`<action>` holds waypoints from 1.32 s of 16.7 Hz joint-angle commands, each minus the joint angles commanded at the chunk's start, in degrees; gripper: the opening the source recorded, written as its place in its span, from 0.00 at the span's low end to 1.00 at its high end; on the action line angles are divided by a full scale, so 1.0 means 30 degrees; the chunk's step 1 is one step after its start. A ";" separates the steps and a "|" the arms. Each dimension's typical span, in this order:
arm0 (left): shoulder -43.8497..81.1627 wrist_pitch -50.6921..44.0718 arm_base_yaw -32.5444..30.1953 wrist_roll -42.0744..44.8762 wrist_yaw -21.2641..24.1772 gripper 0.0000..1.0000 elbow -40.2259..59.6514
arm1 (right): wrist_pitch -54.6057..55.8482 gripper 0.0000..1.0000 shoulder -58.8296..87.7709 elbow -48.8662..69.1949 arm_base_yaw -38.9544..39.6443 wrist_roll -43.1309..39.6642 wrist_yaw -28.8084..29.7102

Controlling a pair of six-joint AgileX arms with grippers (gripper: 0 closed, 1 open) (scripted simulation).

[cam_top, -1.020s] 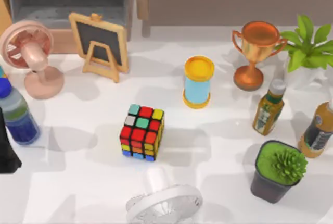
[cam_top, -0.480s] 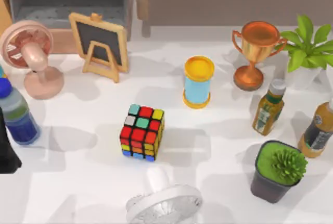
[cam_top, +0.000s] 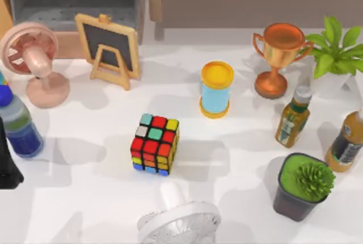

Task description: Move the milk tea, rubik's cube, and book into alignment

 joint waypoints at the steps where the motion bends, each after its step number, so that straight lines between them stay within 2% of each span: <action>1: 0.0000 0.0000 0.0000 0.0000 0.0000 1.00 0.0000 | 0.0000 1.00 0.0000 0.0000 0.0000 0.0000 0.0000; 14: 0.0000 0.0000 0.0000 0.0000 0.0000 1.00 0.0000 | 0.0000 0.02 0.0000 0.0000 0.0000 0.0000 0.0000; 22: 0.0000 0.0000 0.0000 0.0000 0.0000 1.00 0.0000 | 0.0000 0.00 0.0000 0.0000 0.0000 0.0000 0.0000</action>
